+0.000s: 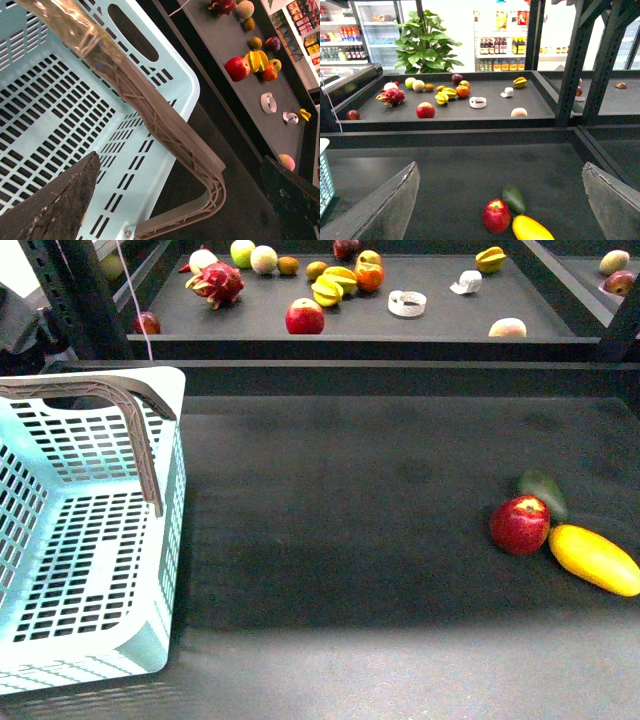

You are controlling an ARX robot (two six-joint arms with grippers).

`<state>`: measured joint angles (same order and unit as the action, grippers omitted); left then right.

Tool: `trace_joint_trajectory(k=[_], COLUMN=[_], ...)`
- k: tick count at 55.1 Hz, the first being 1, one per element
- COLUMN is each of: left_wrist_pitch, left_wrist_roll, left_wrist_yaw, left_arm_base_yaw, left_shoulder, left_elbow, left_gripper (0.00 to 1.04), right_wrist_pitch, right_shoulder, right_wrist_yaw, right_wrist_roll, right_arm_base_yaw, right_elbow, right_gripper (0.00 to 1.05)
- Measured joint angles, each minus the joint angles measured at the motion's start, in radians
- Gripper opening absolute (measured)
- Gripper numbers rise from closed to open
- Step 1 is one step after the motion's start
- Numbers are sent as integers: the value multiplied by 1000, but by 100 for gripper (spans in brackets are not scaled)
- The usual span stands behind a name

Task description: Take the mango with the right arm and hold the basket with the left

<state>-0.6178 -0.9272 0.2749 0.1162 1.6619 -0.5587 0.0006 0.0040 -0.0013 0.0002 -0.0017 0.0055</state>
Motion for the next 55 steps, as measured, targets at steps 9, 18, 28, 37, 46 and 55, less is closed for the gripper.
trace_joint_trajectory(k=[9,18,28,37,46,55], left_wrist_pitch=[-4,-2,1,0,-11,-27], left_wrist_roll=[-55,-103,-138,-158,-163,-172], left_wrist_yaw=[-18,-33,-45,-51,-71,-103], left_arm_base_yaw=[16,10,-3,-4,-4,11], left_shoulder=[101,229,313,353,355,327], left_elbow=[-92,-205,-268,-295,-296,-248], left_gripper=[97,97,96,67,38,15], right_wrist_pitch=[0,0,0,0,0,0], right_shoulder=[0,0,0,0,0,0], right_wrist_yaw=[0,0,0,0,0,0], right_wrist_roll=[0,0,0,0,0,0], right_arm_base_yaw=[0,0,0,0,0,0], right_elbow=[0,0,0,0,0,0], right_gripper=[97,97,97,97,97,97])
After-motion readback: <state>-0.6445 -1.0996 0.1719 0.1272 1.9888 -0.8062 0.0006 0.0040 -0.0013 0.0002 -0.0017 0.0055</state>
